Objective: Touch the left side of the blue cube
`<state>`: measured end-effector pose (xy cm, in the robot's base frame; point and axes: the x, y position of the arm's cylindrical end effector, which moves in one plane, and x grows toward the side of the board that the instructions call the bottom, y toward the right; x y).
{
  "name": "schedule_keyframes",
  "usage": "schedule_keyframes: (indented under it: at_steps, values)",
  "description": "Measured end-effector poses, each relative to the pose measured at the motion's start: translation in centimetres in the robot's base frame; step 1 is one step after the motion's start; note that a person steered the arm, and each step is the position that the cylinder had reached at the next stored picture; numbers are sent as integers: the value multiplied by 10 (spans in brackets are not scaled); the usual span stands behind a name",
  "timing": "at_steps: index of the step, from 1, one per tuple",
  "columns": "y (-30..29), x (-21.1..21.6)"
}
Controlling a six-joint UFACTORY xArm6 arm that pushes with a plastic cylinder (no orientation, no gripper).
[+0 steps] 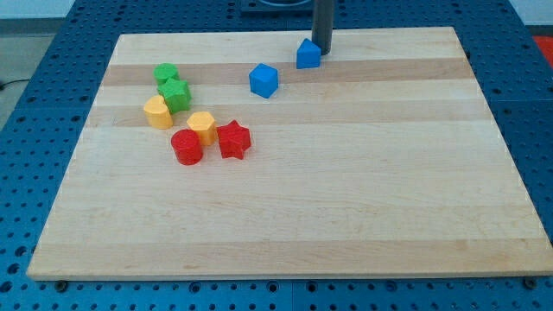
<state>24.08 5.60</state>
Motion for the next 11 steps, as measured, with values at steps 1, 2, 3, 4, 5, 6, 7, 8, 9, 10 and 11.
schedule_keyframes:
  at_steps: [1,2,3,4,5,6,7,8,9,10,11]
  values:
    - [-15,-24]
    - [-62,-25]
    - [-98,-19]
    - [-118,12]
    - [-130,43]
    - [-130,55]
    - [-129,71]
    - [-129,85]
    - [-129,89]
    - [-129,91]
    - [-129,95]
